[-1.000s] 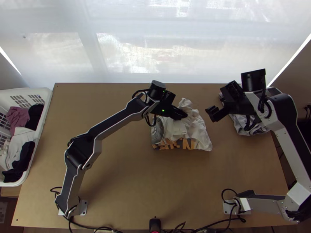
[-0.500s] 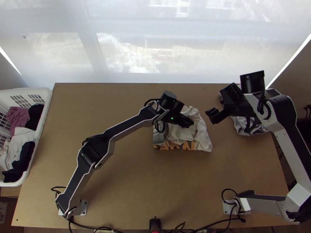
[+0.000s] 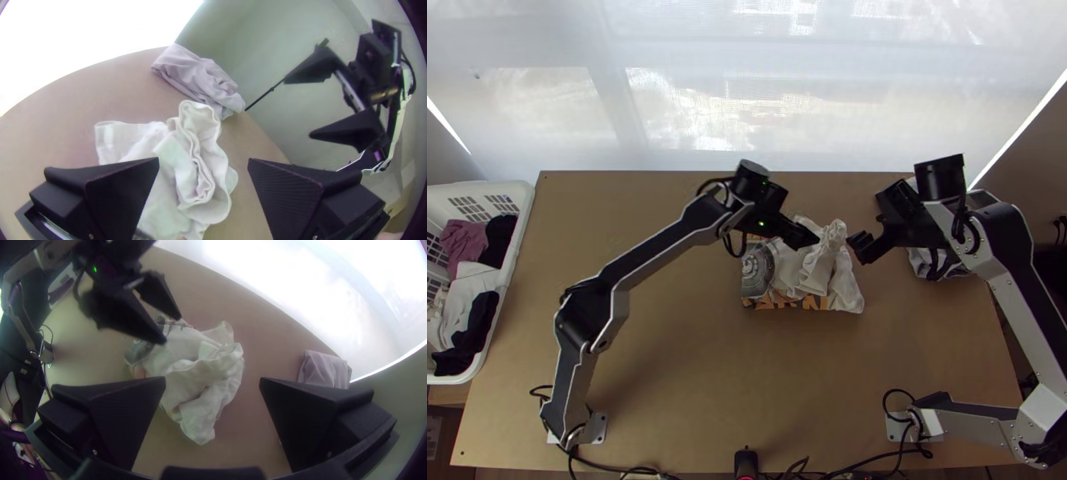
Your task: Fold the t-shirt
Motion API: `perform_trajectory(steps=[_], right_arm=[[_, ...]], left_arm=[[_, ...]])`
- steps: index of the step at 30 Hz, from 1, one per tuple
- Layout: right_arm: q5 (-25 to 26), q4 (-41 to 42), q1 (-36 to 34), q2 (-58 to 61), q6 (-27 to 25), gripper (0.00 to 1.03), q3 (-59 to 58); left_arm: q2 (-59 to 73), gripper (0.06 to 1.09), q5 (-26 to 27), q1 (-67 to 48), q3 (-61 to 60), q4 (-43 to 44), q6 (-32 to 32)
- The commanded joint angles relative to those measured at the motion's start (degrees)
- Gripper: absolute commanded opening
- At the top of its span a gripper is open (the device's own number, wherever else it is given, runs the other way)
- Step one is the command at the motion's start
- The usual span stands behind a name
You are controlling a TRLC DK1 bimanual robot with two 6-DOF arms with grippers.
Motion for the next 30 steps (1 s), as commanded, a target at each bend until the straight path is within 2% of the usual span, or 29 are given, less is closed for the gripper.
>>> perform_trajectory(steps=[1,4,9,18,23,30], right_arm=[[0.04,3.70,4.27,0.67,-0.60,0.98,-3.80],[0.04,7.22,7.17,3.74,-0.60,0.98,-3.71],[0.04,12.41,13.14,11.30,-1.39,0.98,-3.36],[-0.05,21.63,15.52,20.18,-2.80,0.98,-8.63],[-0.05,25.76,12.09,18.25,-3.24,0.98,-18.48],[-1.46,26.82,0.58,9.54,-8.25,0.98,-31.31]], left_arm=[[-14.47,1.04,0.86,10.35,-1.82,-17.10,8.63],[-22.03,1.04,0.86,16.68,-6.75,-20.70,11.10],[-33.19,1.04,0.86,24.67,-16.15,-24.39,11.36],[-43.47,1.04,0.68,31.62,-24.41,-28.61,11.27],[-44.35,1.04,0.68,33.73,-24.41,-29.93,11.18],[-44.26,1.04,0.42,34.25,-24.32,-30.37,10.92]])
